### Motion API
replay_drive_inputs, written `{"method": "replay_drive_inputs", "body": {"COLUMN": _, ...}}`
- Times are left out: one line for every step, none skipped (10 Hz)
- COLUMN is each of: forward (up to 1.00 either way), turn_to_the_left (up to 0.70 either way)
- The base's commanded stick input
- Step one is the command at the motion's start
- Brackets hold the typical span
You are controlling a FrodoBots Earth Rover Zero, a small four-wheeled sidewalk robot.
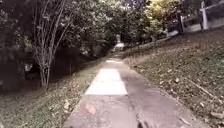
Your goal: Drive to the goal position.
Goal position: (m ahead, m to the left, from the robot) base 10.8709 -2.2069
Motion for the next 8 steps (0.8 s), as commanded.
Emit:
{"method": "replay_drive_inputs", "body": {"forward": 0.7, "turn_to_the_left": 0.0}}
{"method": "replay_drive_inputs", "body": {"forward": 0.7, "turn_to_the_left": 0.0}}
{"method": "replay_drive_inputs", "body": {"forward": 0.7, "turn_to_the_left": 0.0}}
{"method": "replay_drive_inputs", "body": {"forward": 0.7, "turn_to_the_left": 0.0}}
{"method": "replay_drive_inputs", "body": {"forward": 0.7, "turn_to_the_left": -0.01}}
{"method": "replay_drive_inputs", "body": {"forward": 0.7, "turn_to_the_left": -0.13}}
{"method": "replay_drive_inputs", "body": {"forward": 0.7, "turn_to_the_left": -0.33}}
{"method": "replay_drive_inputs", "body": {"forward": 0.7, "turn_to_the_left": -0.22}}
